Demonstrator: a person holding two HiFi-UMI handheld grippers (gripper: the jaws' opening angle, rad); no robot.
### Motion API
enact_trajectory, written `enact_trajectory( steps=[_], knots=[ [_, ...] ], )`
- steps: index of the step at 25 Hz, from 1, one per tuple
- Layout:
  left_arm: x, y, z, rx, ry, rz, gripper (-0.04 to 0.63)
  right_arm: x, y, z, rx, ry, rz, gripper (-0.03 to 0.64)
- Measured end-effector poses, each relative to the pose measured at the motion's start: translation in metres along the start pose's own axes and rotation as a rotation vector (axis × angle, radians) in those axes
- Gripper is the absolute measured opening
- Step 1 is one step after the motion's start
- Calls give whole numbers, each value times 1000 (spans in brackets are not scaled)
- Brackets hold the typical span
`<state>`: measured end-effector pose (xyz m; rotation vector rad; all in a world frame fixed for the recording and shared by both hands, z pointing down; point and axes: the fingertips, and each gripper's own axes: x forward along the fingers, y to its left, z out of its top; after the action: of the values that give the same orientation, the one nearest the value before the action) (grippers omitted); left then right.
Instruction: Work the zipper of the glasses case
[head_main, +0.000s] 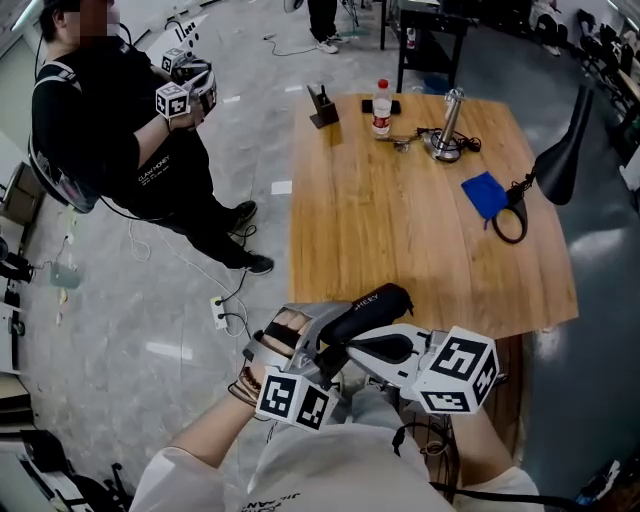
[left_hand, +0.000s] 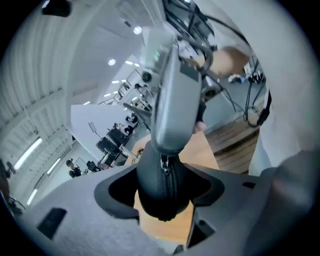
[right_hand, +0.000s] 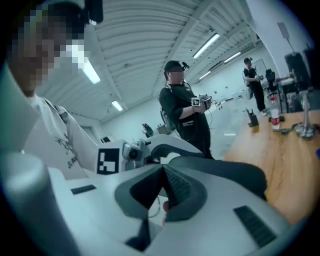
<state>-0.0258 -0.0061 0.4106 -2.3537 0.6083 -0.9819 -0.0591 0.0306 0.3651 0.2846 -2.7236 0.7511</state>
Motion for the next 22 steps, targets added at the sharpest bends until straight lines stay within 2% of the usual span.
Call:
enact_trajectory(
  steps=[1, 3, 6, 10, 13, 15, 16, 19, 20, 22],
  knots=[
    [-7, 3, 10, -38, -73, -2, 270, -6, 5, 6, 32, -39, 70, 1],
    [-17, 9, 25, -34, -156, 9, 270, -19, 13, 18, 90, -100, 196, 2],
    [-27, 10, 35, 13, -216, 18, 272, -37, 18, 30, 186, -180, 348, 2],
    [-34, 15, 48, 1, -293, 29, 273, -47, 30, 42, 262, -267, 515, 2],
    [-39, 17, 53, -24, -335, 27, 288, -52, 34, 48, 293, -311, 579, 2],
    [-38, 20, 48, -31, -310, 45, 287, -53, 29, 48, 295, -303, 546, 1],
    [-34, 21, 40, -18, -255, 54, 281, -52, 23, 46, 277, -280, 478, 1],
    [-13, 23, 2, 88, 14, 71, 270, -43, -4, 33, 146, -125, 147, 2],
    [-6, 23, -7, 117, 88, 73, 267, -37, -8, 29, 94, -67, 58, 2],
    [2, 22, -19, 133, 180, 74, 259, -27, -10, 22, 16, 15, -57, 2]
  ],
)
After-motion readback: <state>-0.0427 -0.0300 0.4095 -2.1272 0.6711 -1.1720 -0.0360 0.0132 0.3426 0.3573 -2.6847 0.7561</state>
